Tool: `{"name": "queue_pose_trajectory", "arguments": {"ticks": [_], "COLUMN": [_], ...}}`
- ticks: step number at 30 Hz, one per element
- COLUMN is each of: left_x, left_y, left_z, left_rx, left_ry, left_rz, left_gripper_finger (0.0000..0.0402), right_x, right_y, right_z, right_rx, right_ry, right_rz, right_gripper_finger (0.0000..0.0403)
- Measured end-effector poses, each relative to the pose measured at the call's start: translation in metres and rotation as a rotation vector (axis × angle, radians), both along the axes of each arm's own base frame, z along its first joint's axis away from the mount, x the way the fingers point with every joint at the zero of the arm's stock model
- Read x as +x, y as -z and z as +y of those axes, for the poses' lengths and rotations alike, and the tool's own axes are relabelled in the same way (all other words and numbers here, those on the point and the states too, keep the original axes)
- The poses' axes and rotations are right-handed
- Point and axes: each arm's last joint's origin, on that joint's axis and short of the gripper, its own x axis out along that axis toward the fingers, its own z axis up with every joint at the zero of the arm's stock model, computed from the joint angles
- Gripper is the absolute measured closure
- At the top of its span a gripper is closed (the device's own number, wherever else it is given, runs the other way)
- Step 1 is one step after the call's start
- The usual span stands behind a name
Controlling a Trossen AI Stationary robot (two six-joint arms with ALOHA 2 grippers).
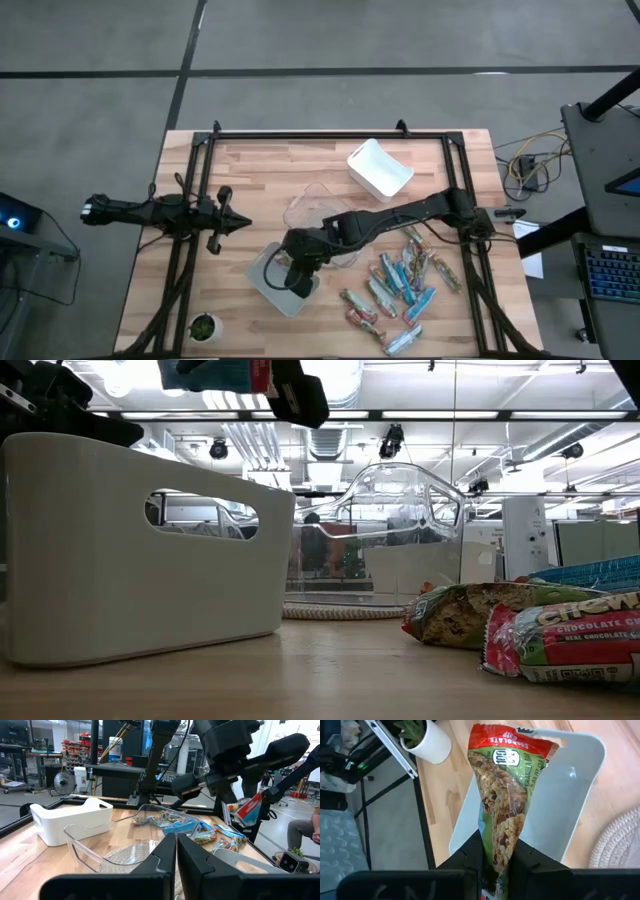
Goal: Pick and place Granola Bars by type
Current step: Put the red granola bar into the gray bin
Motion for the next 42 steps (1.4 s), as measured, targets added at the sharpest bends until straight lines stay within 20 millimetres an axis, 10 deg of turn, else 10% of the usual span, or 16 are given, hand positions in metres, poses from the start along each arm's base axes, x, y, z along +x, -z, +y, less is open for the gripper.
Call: {"name": "queue_pose_trajectory", "arguments": {"ticks": [42], "left_x": [0.0], "left_y": [0.0], "left_z": [0.0], "left_rx": [0.0], "left_ry": [0.0], "left_rz": [0.001], "left_gripper_finger": [0.0401], "right_x": [0.022], "right_y": [0.047], "right_z": [-0.004], "right_rx": [0.114], "right_ry": [0.085], "right_rz": [0.011], "right_gripper_finger": [0.036]}}
